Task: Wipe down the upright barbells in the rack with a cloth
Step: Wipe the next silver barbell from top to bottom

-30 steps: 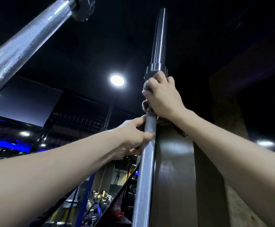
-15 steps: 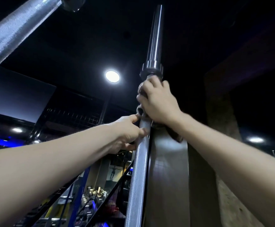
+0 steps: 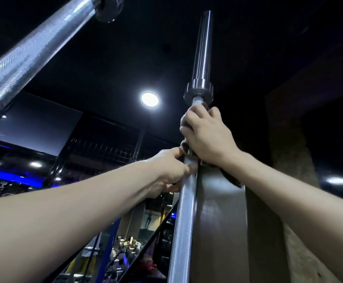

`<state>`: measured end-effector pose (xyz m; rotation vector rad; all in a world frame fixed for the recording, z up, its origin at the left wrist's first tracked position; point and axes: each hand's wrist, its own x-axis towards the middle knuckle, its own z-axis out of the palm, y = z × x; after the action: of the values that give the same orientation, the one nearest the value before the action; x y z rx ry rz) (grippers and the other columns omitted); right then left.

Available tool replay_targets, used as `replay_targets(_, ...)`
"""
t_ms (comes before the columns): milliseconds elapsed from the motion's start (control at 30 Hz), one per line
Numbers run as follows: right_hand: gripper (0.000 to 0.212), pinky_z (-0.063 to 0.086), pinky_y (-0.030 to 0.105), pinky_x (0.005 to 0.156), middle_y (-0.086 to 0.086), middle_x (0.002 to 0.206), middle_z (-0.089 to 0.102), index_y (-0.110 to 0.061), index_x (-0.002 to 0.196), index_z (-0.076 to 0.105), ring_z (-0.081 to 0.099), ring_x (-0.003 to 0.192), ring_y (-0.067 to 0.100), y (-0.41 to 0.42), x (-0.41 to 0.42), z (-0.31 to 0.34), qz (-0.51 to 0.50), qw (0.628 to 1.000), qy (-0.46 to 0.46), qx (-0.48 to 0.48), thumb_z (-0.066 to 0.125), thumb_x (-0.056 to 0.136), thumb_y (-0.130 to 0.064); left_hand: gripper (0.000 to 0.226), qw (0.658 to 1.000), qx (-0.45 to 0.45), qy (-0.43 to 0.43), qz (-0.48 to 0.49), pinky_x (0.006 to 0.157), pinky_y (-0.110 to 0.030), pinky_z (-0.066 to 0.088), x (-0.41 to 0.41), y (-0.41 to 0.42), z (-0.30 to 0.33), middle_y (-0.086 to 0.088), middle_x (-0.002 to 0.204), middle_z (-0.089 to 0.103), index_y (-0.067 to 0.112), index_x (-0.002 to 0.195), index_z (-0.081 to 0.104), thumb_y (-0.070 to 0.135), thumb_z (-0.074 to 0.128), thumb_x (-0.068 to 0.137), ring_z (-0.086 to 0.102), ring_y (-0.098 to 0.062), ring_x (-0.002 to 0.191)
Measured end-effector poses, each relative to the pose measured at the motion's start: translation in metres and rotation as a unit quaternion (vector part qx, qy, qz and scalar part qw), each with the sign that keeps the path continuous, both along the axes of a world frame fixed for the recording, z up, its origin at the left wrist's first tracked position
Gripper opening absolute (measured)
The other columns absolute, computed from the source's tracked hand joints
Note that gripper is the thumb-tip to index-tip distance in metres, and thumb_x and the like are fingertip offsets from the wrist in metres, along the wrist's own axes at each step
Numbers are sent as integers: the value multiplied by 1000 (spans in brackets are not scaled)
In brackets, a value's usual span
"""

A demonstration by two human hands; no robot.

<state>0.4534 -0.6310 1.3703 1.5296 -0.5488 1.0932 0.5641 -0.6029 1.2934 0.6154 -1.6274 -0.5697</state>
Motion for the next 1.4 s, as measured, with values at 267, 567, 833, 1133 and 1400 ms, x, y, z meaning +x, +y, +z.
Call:
replay_targets(267, 26, 39, 37, 67, -1, 123, 43, -20, 114, 53, 38, 109, 29, 13, 3, 63, -60, 996, -65, 15, 39, 99, -36, 53, 1000, -5, 5, -3, 49, -18, 52, -5, 2, 1, -2, 99, 64, 34, 137, 45, 9, 58, 93, 60, -12, 74)
replay_targets(567, 29, 37, 35, 66, -5, 125, 39, -22, 115, 50, 34, 107, 25, 10, -3, -19, -44, 998, 17, 35, 42, 97, -42, 24, 1000, 4, 15, -6, 48, -16, 49, -2, -2, -4, 2, 83, 63, 23, 109, 59, 8, 61, 90, 59, -9, 71)
replay_targets(833, 28, 36, 37, 66, -1, 125, 41, -21, 116, 50, 38, 106, 28, 11, 3, 59, -42, 996, -73, 27, 40, 98, -41, 45, 1000, 2, 19, -24, 52, -17, 54, -3, -3, -3, -2, 95, 65, 30, 133, 51, 11, 58, 93, 61, -14, 79)
replay_targets(1133, 55, 30, 33, 94, 0, 133, 27, -22, 131, 40, 29, 116, 25, 17, -3, 35, 50, 975, -55, 210, 60, 86, -48, 63, 998, 15, -40, -39, 66, -27, 55, 4, -6, -23, 1, 81, 60, 39, 138, 41, 2, 58, 91, 61, -11, 72)
replay_targets(1400, 51, 37, 37, 72, 3, 137, 27, -19, 129, 39, 33, 116, 30, 24, -10, -25, -72, 995, -7, 65, 48, 91, -53, 45, 998, 21, 9, -58, 68, -25, 52, -1, 1, -27, 2, 87, 65, 31, 125, 55, 5, 62, 89, 62, -8, 75)
